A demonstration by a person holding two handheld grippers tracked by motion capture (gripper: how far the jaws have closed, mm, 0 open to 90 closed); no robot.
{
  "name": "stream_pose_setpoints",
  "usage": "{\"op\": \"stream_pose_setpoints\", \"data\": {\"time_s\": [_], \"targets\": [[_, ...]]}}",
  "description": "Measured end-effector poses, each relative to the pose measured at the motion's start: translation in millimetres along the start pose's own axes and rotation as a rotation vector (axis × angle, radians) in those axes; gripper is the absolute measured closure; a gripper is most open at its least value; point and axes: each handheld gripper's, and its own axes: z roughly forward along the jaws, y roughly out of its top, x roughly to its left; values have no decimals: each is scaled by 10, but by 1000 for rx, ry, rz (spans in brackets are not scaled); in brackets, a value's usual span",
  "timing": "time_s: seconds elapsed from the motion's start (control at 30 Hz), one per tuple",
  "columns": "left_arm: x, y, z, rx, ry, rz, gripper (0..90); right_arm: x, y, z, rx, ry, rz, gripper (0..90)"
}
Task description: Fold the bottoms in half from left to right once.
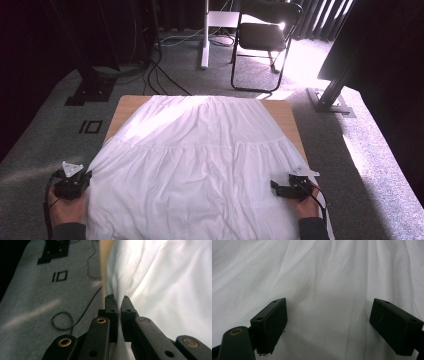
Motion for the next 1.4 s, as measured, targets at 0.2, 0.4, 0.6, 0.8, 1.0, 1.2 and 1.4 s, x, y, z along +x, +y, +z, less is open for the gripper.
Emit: {"op": "stream_pose_setpoints", "data": {"time_s": [0.2,0.4,0.6,0.8,1.0,1.2,1.4], "targets": [[-179,218,-218,-109,-141,16,882,0,0,0,0,0,1,139],[-530,503,-330,-193,-320,68,881,0,0,0,1,0,0,139],[-949,763,-321,-252,-490,142,880,0,0,-1,1,0,0,139],[-1460,979,-255,-273,-622,239,880,0,0,0,1,0,0,139],[-2193,1176,-181,-298,-808,331,880,1,1,0,1,0,2,139],[-2760,1152,-129,-277,-941,406,881,0,1,0,1,0,1,139],[-2962,1068,196,-152,-920,427,716,13,1,-21,-14,-13,18,295]]}}
